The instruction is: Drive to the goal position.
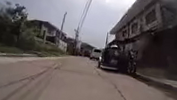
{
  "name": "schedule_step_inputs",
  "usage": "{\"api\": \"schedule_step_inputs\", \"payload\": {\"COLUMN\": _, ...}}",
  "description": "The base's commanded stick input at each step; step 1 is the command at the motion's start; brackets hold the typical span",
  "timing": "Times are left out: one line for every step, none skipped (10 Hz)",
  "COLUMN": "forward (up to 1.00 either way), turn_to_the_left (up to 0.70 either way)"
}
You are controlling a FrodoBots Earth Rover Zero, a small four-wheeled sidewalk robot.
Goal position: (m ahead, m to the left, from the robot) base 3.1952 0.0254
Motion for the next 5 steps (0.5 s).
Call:
{"api": "schedule_step_inputs", "payload": {"forward": 0.5, "turn_to_the_left": 0.0}}
{"api": "schedule_step_inputs", "payload": {"forward": 0.5, "turn_to_the_left": 0.0}}
{"api": "schedule_step_inputs", "payload": {"forward": 0.5, "turn_to_the_left": 0.0}}
{"api": "schedule_step_inputs", "payload": {"forward": 0.5, "turn_to_the_left": 0.0}}
{"api": "schedule_step_inputs", "payload": {"forward": 0.5, "turn_to_the_left": 0.0}}
